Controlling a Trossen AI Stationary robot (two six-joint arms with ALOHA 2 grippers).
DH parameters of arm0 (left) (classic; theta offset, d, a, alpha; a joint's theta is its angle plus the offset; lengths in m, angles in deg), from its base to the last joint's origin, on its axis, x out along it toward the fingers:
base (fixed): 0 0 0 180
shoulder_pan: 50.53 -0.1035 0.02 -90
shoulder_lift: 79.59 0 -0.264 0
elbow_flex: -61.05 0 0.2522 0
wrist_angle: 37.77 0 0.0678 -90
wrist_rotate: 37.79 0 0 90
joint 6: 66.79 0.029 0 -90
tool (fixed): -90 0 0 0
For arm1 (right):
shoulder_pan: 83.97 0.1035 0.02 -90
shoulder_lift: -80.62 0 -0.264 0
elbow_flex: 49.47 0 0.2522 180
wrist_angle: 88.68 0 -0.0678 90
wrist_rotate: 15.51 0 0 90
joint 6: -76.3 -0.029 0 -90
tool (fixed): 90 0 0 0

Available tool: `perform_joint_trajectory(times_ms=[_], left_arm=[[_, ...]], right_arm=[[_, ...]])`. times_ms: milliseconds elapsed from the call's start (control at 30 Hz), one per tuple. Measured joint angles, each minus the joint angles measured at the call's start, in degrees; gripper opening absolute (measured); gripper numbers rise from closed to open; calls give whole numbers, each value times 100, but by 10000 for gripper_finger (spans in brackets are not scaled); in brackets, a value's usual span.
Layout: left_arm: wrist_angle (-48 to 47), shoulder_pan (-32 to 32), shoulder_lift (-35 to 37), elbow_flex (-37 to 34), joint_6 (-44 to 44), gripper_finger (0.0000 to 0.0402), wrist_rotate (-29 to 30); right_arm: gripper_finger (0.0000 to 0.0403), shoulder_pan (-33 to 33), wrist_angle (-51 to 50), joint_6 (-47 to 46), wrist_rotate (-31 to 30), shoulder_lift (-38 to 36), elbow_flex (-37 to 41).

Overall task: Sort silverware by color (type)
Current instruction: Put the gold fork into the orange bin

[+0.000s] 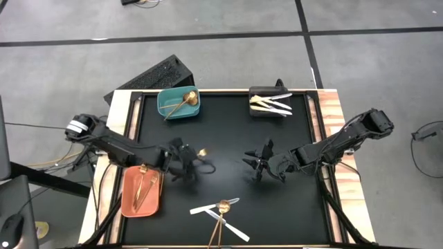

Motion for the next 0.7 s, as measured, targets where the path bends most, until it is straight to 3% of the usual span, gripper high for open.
perform_joint_trajectory(times_ms=[300, 700], left_arm=[[-1733, 1259, 697, 148, -2466, 9, 807], [-3162, 3161, 1203, 150, -5745, 9, 366]], right_arm=[[155, 83, -39, -48, 4, 0, 0], [155, 76, -42, -90, 4, 0, 0]])
